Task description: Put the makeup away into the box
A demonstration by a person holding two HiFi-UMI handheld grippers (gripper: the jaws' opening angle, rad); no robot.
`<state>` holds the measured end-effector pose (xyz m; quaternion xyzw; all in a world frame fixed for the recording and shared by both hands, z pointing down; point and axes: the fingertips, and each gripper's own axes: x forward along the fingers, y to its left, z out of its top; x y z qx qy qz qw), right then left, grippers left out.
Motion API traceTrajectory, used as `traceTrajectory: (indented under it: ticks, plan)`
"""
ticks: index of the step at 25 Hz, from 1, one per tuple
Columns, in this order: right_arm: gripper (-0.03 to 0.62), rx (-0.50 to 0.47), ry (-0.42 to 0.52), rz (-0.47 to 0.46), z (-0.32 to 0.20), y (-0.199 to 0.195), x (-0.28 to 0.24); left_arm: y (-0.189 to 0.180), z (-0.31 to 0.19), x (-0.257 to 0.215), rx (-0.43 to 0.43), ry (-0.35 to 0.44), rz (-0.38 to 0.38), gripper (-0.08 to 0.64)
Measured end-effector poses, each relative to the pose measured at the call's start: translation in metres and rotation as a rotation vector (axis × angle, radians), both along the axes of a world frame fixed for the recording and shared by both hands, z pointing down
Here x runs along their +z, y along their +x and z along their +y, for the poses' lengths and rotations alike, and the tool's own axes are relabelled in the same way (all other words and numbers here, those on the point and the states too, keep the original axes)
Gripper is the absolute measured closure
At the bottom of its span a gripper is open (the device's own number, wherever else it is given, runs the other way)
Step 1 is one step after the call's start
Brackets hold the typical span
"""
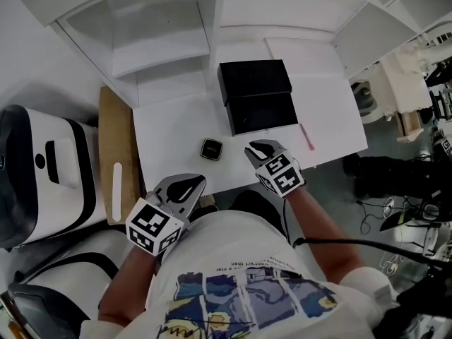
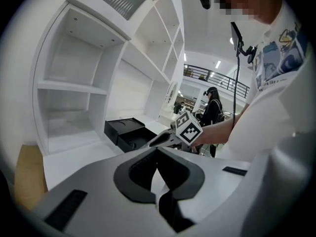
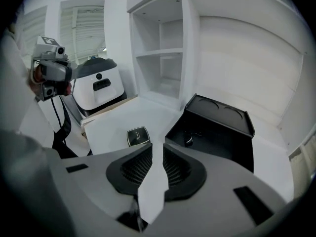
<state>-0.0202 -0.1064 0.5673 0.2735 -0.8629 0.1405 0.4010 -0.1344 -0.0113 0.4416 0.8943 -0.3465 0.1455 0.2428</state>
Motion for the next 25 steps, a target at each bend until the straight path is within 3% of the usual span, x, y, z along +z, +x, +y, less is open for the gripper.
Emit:
traceTrajectory:
  ticks: [12,19,25]
  plan:
    - [0.510,0.058,-0.021,0.005,0.026,0.071,-0.001,0.042,-0.017,0.008,0.073,-0.006,0.002,0.546]
    - [0.499,-0.131,-0.036,-0.010,0.029,0.051,0.001,0.057,-0.037,-0.013,0.011,0.019,-0.001,0.546]
    - [0.439,-0.267,-0.074,-0.043,0.034,-0.002,0.014,0.029,-0.028,-0.007,-0.099,-0.004,-0.021,0.546]
